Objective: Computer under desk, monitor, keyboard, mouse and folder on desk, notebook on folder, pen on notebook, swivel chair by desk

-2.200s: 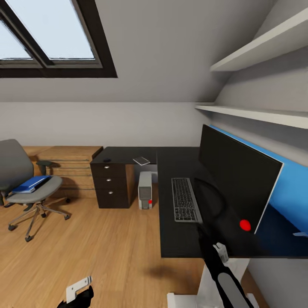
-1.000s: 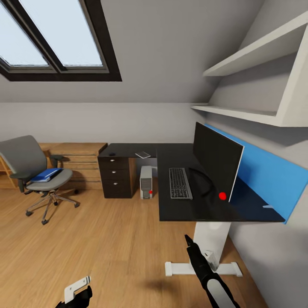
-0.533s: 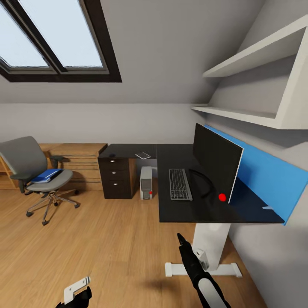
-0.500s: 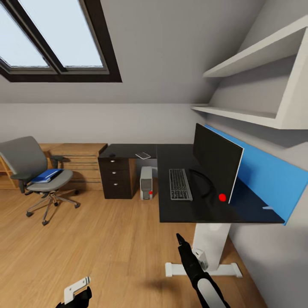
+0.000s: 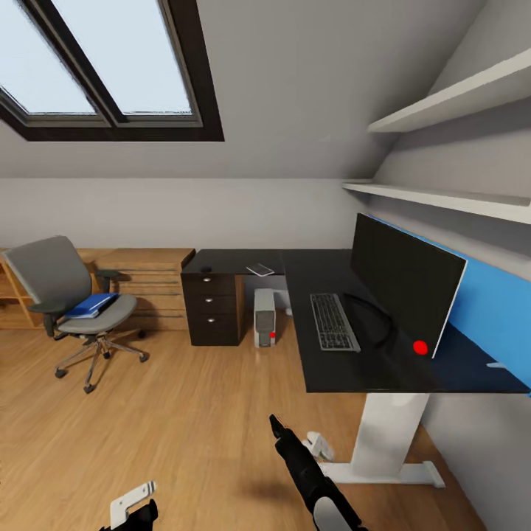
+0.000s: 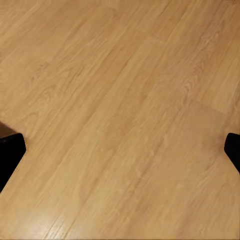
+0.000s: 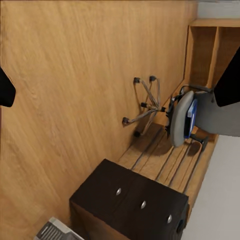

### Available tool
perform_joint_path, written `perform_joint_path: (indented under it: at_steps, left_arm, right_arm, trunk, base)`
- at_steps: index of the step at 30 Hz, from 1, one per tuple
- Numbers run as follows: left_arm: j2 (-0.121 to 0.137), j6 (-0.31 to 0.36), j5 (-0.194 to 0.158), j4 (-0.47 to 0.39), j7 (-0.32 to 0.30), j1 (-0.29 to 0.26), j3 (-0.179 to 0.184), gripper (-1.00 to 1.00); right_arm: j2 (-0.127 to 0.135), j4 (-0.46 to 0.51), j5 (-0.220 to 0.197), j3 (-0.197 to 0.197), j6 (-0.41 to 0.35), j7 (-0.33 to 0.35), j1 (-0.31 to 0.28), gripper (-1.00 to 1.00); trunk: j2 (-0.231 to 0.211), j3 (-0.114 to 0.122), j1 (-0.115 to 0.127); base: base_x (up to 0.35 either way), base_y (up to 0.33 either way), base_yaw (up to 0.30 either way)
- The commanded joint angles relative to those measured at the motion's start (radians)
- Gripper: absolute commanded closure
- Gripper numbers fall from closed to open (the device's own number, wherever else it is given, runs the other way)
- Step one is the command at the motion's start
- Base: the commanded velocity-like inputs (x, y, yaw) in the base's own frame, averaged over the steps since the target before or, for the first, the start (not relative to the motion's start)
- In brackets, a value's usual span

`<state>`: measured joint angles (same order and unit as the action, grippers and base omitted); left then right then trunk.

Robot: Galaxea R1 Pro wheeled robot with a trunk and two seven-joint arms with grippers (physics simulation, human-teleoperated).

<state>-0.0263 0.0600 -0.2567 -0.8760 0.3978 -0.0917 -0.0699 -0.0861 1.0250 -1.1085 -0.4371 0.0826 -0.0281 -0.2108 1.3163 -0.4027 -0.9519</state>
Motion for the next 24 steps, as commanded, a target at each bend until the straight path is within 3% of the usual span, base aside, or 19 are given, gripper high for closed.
perform_joint_path:
  at_steps: [1, 5, 10, 13, 18, 21, 24]
  left_arm:
    - [-0.001, 0.004, -0.005, -0.002, 0.002, 0.0, -0.001, -1.0]
    - [-0.001, 0.004, -0.005, 0.004, 0.003, 0.0, -0.001, -1.0]
    - [-0.001, 0.004, -0.004, 0.011, 0.004, 0.0, -0.001, -1.0]
    - [-0.001, 0.004, -0.004, 0.012, 0.004, 0.0, 0.0, -1.0]
    - [-0.001, 0.004, -0.003, 0.021, 0.003, 0.0, 0.003, -1.0]
    - [-0.001, 0.003, -0.001, 0.024, 0.002, 0.0, 0.005, -1.0]
    - [-0.001, 0.003, 0.0, 0.026, 0.001, 0.0, 0.007, -1.0]
  right_arm:
    - [-0.007, -0.013, 0.016, -0.008, 0.018, -0.015, -0.001, -1.0]
    - [-0.034, -0.059, 0.067, -0.013, 0.056, -0.045, -0.001, -1.0]
    - [-0.086, -0.154, 0.23, -0.015, 0.153, -0.072, -0.002, -1.0]
    - [-0.088, -0.19, 0.394, -0.015, 0.192, -0.131, -0.002, -1.0]
    - [-0.088, -0.202, 0.564, -0.015, 0.211, -0.254, -0.006, -1.0]
    - [-0.088, -0.204, 0.642, -0.015, 0.242, -0.299, -0.017, -1.0]
    - [-0.088, -0.204, 0.677, -0.014, 0.269, -0.329, -0.023, -1.0]
  trunk:
    - [0.001, -0.001, 0.0]
    - [0.001, -0.001, 0.0]
    - [0.001, -0.001, 0.0]
    - [0.001, -0.001, 0.0]
    - [0.001, -0.001, 0.0]
    - [0.001, -0.001, 0.0]
    - [0.001, -0.001, 0.0]
  base:
    - [0.102, 0.317, 0.0]
    - [0.104, 0.317, 0.0]
    - [0.108, 0.317, 0.0]
    - [0.137, 0.315, 0.0]
    - [0.218, 0.268, 0.0]
    - [0.287, 0.16, 0.0]
    - [0.316, 0.05, 0.0]
